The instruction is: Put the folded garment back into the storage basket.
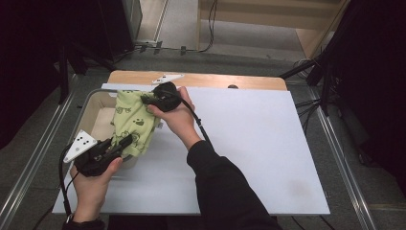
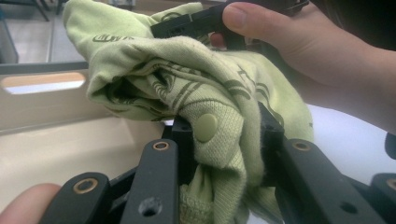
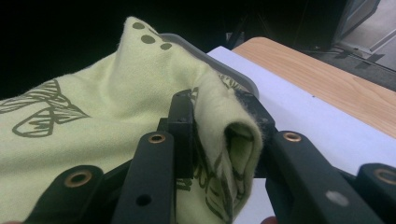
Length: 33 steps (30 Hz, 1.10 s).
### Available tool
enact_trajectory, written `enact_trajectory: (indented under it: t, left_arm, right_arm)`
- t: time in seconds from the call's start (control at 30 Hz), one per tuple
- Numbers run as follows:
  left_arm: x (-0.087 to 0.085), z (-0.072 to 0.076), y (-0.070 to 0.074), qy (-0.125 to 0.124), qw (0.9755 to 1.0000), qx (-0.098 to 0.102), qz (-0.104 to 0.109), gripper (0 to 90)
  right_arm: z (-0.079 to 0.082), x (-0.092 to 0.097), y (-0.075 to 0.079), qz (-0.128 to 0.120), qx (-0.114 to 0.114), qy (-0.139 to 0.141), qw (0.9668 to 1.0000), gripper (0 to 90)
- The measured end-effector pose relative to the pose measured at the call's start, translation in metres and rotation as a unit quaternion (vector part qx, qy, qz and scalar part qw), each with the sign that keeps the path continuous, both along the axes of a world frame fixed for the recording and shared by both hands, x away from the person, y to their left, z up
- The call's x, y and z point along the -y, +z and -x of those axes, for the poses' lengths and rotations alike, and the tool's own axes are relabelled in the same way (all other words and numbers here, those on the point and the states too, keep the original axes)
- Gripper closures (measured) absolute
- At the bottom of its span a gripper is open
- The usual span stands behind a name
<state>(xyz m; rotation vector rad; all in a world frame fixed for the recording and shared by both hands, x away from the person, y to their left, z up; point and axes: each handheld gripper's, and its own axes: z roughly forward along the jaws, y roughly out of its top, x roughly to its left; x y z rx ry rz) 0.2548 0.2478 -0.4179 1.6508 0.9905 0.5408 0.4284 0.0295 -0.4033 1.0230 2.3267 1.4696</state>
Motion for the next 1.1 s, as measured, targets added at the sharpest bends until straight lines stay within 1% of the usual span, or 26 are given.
enact_trajectory:
  t: [0.13,0.17,0.27,0.37,0.43,0.47,0.67,0.73,0.77,0.9,0.93,0.97,1.07,1.1]
  left_arm:
    - [-0.008,-0.002,-0.001,0.006,1.0000,-0.002,0.000,68.6]
    - [-0.008,-0.002,-0.001,0.006,1.0000,-0.002,0.000,68.6]
    - [-0.014,-0.003,-0.001,0.014,0.9999,-0.004,0.000,68.6]
    - [-0.018,-0.004,-0.002,0.016,0.9999,-0.006,0.002,68.5]
    - [-0.025,-0.005,-0.002,0.018,0.9998,-0.008,0.002,68.5]
    - [-0.025,-0.005,-0.002,0.018,0.9998,-0.008,0.002,68.5]
    - [-0.038,-0.009,-0.004,0.027,0.9995,-0.016,0.000,68.4]
    - [-0.039,-0.010,-0.005,0.030,0.9994,-0.018,0.003,68.4]
    - [-0.044,-0.010,-0.005,0.032,0.9992,-0.021,0.005,68.3]
    - [-0.049,-0.011,-0.003,0.037,0.9991,-0.020,0.001,68.2]
    - [-0.053,-0.011,-0.003,0.039,0.9990,-0.022,0.003,68.1]
    - [-0.053,-0.011,-0.003,0.039,0.9990,-0.022,0.003,68.1]
    - [-0.061,-0.013,-0.004,0.042,0.9988,-0.026,0.007,68.2]
    - [-0.061,-0.013,-0.004,0.042,0.9988,-0.026,0.007,68.1]
  right_arm:
    - [-0.003,-0.010,0.000,0.001,0.001,0.004,1.0000,68.4]
    - [-0.003,-0.010,0.000,0.001,0.001,0.004,1.0000,68.4]
    - [-0.007,-0.018,0.002,0.004,0.002,0.007,1.0000,68.3]
    - [-0.009,-0.025,0.002,0.007,0.004,0.008,0.9999,68.3]
    - [-0.011,-0.029,0.002,0.007,0.004,0.009,0.9999,68.3]
    - [-0.012,-0.031,0.003,0.008,0.003,0.011,0.9999,68.3]
    - [-0.016,-0.044,0.001,0.015,0.001,0.014,0.9998,68.3]
    - [-0.018,-0.049,0.000,0.017,0.003,0.014,0.9997,68.3]
    - [-0.018,-0.052,0.000,0.019,0.002,0.015,0.9997,68.3]
    - [-0.020,-0.062,0.000,0.021,0.001,0.018,0.9996,68.3]
    - [-0.021,-0.064,0.000,0.022,0.002,0.018,0.9996,68.3]
    - [-0.021,-0.066,0.000,0.023,0.001,0.018,0.9996,68.3]
    - [-0.022,-0.071,0.000,0.026,0.005,0.018,0.9995,68.3]
    - [-0.022,-0.071,0.000,0.026,0.005,0.018,0.9995,68.3]
